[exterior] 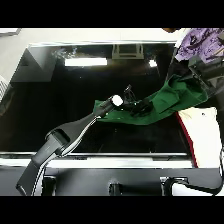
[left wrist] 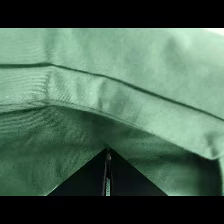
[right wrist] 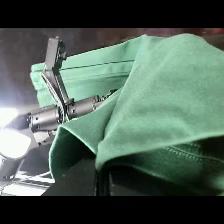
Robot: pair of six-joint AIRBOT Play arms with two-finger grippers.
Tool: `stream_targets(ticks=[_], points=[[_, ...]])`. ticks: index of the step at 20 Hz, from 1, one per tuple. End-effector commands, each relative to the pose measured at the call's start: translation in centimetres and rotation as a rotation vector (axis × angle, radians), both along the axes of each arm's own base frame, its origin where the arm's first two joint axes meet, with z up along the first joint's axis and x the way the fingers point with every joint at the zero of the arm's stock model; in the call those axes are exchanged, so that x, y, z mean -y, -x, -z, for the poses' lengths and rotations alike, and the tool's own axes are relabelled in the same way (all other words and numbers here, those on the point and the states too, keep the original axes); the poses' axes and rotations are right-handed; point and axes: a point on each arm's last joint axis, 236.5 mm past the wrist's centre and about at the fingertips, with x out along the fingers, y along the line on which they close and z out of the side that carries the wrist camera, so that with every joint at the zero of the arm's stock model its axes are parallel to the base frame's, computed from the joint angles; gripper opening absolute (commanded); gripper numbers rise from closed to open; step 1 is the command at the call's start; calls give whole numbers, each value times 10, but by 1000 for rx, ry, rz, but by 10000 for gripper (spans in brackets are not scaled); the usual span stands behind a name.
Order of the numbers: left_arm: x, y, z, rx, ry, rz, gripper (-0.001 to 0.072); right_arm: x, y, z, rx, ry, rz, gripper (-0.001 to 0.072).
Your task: Fold the clothes and pants, and hang the long-sleeved shirts on hangers.
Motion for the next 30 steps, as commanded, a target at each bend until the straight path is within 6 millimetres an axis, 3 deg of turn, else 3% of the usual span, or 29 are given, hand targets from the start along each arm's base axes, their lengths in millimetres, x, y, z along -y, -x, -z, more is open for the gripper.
stream_targets(ticks=[1, 4, 6, 9, 12, 14, 16, 18, 19, 20, 22, 25, 27, 28, 30], points=[[-28, -15, -18, 34, -22, 39, 19, -16, -1, -2, 14, -2, -30, 31], [-107, -50, -39, 127, -198, 44, 18, -47, -5, 0, 27, 22, -77, 31], [-188, -77, -58, 164, -369, -17, 18, -78, -7, 5, 31, 26, -125, 31], [-319, -103, -108, 211, -580, -132, 20, -144, -11, 21, 23, 11, -191, 31], [-423, -103, -160, 224, -665, -255, 20, -223, -11, 51, -8, -23, -249, 31], [-474, -99, -189, 224, -672, -352, 21, -274, -9, 86, -26, -13, -289, 32], [-513, -94, -208, 230, -682, -422, 21, -315, -2, 128, -75, -9, -332, 65], [-537, -87, -218, 228, -695, -456, 21, -339, 13, 161, -152, -6, -363, 274], [-545, -84, -220, 224, -702, -460, 21, -343, 16, 167, -165, -7, -371, 410], [-550, -81, -219, 222, -711, -452, 21, -346, 18, 167, -167, -10, -377, 497], [-553, -80, -218, 215, -715, -450, 21, -339, 12, 153, -132, -20, -369, 494], [-552, -80, -218, 217, -714, -448, 22, -302, -10, 106, -36, -40, -314, 495], [-551, -80, -218, 217, -714, -448, 22, -250, -27, 71, 36, -25, -271, 499], [-551, -80, -218, 217, -714, -448, 22, -213, -34, 57, 62, 3, -243, 555], [-552, -80, -218, 217, -715, -447, 22, -136, -42, 44, 74, 62, -188, 558]])
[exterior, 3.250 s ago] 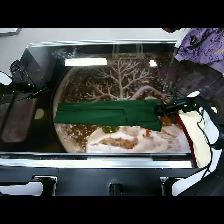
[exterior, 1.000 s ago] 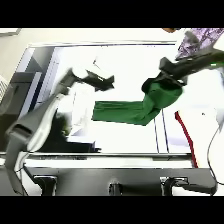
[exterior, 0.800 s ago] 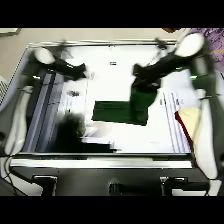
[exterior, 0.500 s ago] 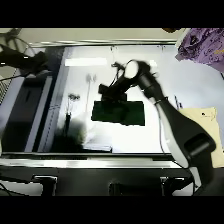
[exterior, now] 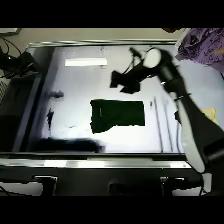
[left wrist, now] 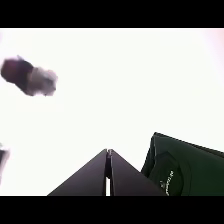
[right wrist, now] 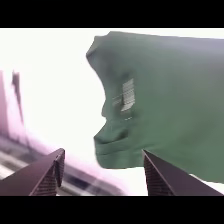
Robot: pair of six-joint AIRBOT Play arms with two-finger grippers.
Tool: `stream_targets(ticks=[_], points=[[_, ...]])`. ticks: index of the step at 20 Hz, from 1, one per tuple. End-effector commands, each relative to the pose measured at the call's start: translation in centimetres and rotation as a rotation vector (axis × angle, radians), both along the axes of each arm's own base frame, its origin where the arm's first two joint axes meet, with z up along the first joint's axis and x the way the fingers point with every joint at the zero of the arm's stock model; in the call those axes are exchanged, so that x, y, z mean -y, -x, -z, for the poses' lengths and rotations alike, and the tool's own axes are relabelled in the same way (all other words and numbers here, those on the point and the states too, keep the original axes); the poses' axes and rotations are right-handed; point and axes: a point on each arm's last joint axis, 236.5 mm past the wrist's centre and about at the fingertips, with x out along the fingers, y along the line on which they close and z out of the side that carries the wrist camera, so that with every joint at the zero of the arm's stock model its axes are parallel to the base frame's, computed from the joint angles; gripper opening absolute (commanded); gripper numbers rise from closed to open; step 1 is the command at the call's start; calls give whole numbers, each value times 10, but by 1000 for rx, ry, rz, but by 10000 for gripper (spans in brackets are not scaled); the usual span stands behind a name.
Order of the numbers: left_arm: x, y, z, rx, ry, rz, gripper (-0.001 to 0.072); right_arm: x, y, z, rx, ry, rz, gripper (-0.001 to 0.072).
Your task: Fold the clothes and pants, and hang the long-sleeved shirts on hangers.
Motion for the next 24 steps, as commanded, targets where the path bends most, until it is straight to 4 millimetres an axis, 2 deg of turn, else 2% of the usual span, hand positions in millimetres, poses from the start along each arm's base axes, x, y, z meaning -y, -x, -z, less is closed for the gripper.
stream_targets(ticks=[1, 3, 4, 5, 7, 9, 12, 16, 18, 21, 22, 24], points=[[-2, 1, 0, -1, -3, 0, 22, 125, -7, -26, 36, 83, 84, 558], [-2, 1, 0, -1, -3, 0, 22, 192, -9, -20, 6, 78, 162, 558], [-2, 1, 0, -1, -3, -1, 22, 214, -10, -13, -13, 27, 200, 559], [-2, 1, 0, -2, -5, -2, 22, 226, -10, -3, -31, -36, 221, 559], [-3, 0, 1, -3, -7, -2, 22, 230, -4, 28, -84, -165, 237, 560], [-3, 0, 1, -4, -7, -2, 22, 220, 6, 72, -133, -219, 225, 559], [-3, 1, 4, -11, -6, -2, 22, 194, 25, 135, -200, -323, 252, 556], [-1, 6, 20, -60, 0, 1, 23, 152, 49, 193, -283, -382, 240, 549], [1, 7, 23, -67, 1, 5, 22, 131, 52, 212, -303, -355, 207, 549], [1, 7, 23, -68, 1, 5, 23, 118, 45, 231, -283, -305, 217, 529], [1, 7, 23, -68, 1, 5, 22, 116, 42, 234, -277, -294, 228, 506], [1, 7, 23, -68, 1, 5, 23, 111, 39, 235, -267, -290, 232, 399]])
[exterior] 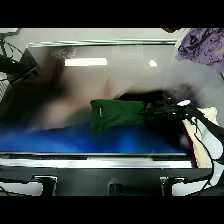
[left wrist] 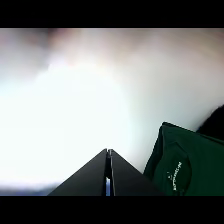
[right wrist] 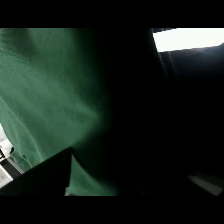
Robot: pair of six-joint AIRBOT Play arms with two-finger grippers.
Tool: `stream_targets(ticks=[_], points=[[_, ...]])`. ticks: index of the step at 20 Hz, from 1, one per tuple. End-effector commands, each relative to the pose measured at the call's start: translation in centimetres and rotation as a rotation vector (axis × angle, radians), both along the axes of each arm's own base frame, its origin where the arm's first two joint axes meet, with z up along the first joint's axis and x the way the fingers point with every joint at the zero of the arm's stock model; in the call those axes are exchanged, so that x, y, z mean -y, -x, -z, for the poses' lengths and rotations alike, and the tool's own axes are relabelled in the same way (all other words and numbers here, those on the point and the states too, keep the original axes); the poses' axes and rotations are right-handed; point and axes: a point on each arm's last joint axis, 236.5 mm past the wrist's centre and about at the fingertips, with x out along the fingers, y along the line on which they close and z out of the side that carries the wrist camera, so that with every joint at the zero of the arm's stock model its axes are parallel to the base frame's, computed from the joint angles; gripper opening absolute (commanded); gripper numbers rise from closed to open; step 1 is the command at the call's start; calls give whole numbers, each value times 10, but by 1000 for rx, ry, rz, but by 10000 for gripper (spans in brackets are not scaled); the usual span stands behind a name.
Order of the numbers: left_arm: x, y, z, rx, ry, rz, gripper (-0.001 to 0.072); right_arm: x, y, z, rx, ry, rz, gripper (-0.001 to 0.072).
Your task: Fold the clothes and pants, and hang the long-sleeved shirts on hangers.
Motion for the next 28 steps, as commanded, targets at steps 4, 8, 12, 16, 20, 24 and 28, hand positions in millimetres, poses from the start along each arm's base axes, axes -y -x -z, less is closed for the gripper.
stream_targets(ticks=[4, 8, 12, 16, 20, 24, 28], points=[[0, 0, 1, -3, 1, 1, 23, -13, -22, -7, 75, 5, 10, 31], [0, 0, 1, -3, 1, 1, 23, 4, -93, -83, 215, -1, 115, 31], [0, 0, 1, -3, 1, 1, 23, 59, -139, -142, 292, 72, 255, 31], [0, 0, 1, -3, 1, 1, 23, 132, -150, -174, 291, 105, 408, 31], [0, 0, 1, -3, 1, 0, 22, 225, -136, -194, 263, 204, 649, 30], [0, 0, 1, -3, 1, 0, 22, 297, -110, -217, 226, 280, 889, 30], [0, 0, 1, -3, 1, -1, 23, 330, -83, -237, 179, 355, 1070, 30]])
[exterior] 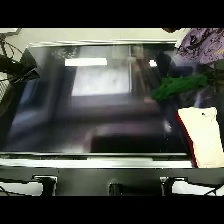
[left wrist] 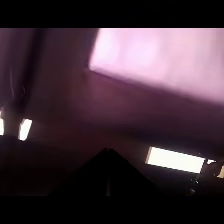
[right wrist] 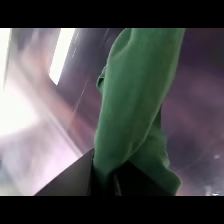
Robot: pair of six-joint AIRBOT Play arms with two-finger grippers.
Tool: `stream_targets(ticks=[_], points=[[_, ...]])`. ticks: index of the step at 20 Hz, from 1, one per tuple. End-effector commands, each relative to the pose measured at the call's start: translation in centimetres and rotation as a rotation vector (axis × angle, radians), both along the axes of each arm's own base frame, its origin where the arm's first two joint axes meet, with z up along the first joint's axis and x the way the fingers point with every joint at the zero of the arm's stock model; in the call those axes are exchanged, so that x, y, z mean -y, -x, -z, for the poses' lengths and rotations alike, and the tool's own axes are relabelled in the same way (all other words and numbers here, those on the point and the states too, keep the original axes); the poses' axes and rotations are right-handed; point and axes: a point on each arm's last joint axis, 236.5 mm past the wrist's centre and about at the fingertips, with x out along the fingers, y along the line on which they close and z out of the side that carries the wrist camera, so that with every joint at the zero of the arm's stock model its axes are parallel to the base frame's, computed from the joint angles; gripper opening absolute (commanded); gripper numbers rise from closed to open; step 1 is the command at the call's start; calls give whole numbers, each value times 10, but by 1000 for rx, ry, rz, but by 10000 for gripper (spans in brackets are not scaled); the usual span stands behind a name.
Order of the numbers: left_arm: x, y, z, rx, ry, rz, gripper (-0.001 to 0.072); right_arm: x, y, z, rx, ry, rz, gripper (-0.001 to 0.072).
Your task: Fold the clothes and pants, and hang the long-sleeved shirts on hangers.
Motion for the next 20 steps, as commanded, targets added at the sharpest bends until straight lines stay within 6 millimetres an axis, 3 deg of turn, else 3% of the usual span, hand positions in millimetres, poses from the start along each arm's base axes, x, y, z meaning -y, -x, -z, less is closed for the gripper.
stream_targets(ticks=[1, 7, 13, 18, 20], points=[[0, 0, 0, 0, 0, 0, 22, 39, 31, -17, -51, 32, 218, 30], [0, 0, 0, -1, 0, 0, 22, 62, 103, -30, -231, 150, 370, 30], [0, 0, 0, -1, 0, 0, 23, 51, 169, -6, -522, 149, 375, 33], [0, 0, 0, 0, 0, 0, 22, 67, 217, 0, -714, 244, 411, 33], [0, 0, -1, 1, 0, 0, 23, 65, 232, 13, -775, 250, 412, 33]])
